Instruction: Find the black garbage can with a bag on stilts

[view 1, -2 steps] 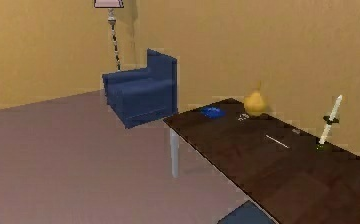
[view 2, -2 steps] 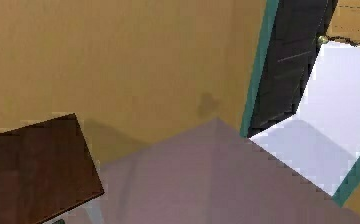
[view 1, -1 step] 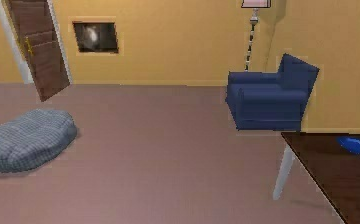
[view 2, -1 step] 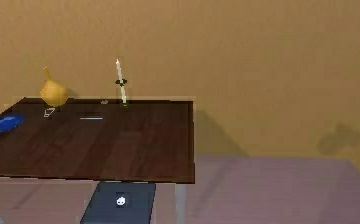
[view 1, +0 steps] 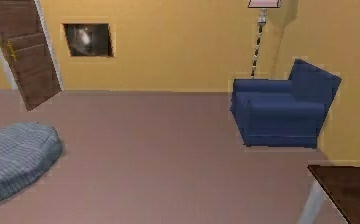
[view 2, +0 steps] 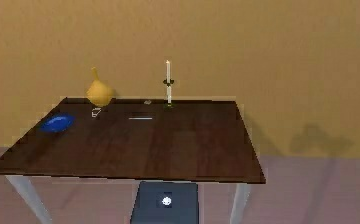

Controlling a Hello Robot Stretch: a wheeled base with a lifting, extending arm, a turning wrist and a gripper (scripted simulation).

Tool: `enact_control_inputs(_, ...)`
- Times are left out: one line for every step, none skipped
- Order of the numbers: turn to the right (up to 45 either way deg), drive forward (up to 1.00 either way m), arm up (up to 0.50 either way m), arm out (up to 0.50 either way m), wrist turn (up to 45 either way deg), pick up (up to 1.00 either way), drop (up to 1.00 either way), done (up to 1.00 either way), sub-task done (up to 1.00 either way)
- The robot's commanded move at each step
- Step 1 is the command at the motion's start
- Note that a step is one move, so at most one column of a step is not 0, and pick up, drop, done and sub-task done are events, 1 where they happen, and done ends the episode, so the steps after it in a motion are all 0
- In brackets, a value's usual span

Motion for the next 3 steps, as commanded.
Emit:
enact_control_inputs(-39.0,0.00,0.00,0.00,0.0,0.00,0.00,0.00,0.00)
enact_control_inputs(0.0,0.30,0.00,0.00,0.0,0.00,0.00,0.00,0.00)
enact_control_inputs(-33.0,0.00,0.00,0.00,0.0,0.00,0.00,0.00,0.00)
